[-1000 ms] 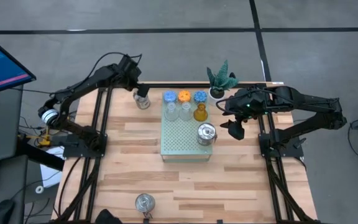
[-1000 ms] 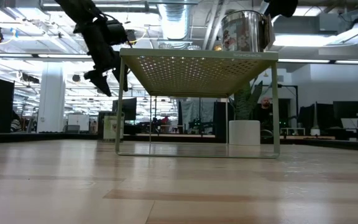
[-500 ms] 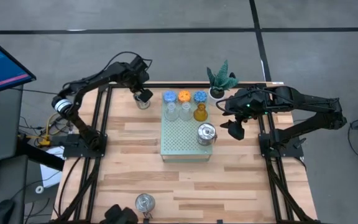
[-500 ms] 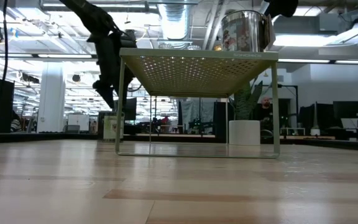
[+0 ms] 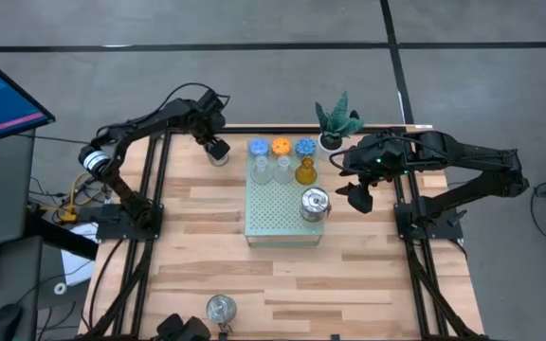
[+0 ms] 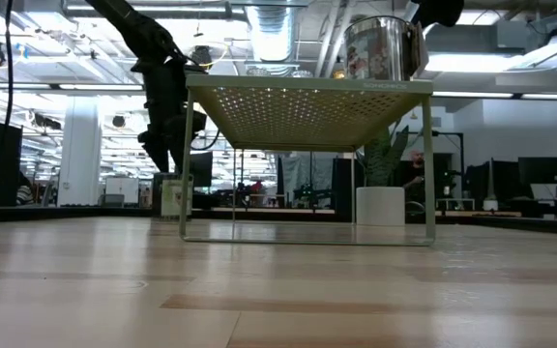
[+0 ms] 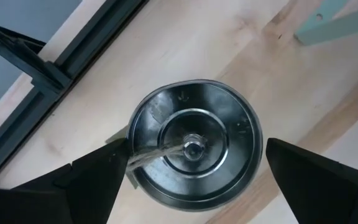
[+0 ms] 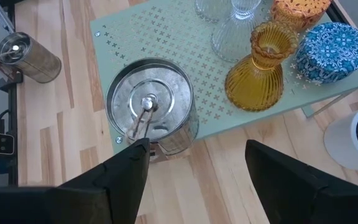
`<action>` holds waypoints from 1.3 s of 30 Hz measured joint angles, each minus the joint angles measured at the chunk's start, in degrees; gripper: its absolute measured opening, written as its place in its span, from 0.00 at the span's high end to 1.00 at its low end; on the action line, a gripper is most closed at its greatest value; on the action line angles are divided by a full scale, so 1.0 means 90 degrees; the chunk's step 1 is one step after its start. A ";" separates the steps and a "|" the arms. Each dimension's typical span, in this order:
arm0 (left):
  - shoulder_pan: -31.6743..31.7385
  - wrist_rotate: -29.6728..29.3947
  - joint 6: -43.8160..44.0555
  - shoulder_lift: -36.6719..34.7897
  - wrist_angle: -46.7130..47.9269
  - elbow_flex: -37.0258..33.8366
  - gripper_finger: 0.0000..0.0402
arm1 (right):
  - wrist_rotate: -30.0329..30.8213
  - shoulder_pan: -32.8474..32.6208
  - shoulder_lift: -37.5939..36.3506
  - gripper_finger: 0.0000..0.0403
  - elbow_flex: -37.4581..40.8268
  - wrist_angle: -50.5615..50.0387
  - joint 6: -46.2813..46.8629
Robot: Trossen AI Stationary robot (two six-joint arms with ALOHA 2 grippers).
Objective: Stock candles and holders on shelf
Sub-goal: Put the top silver scented candle can on the shelf aligned with the other silver scented candle
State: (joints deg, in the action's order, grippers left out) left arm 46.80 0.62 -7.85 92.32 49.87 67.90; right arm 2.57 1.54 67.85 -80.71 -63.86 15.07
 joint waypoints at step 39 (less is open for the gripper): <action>0.0015 -0.0242 -0.0553 0.0175 -0.0157 -0.0006 0.05 | 0.0000 0.0010 -0.0001 0.37 0.0000 0.0000 -0.0001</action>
State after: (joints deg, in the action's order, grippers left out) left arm 46.94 -1.56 -12.82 93.90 48.45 67.84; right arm 2.57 1.63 67.84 -80.71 -63.86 15.06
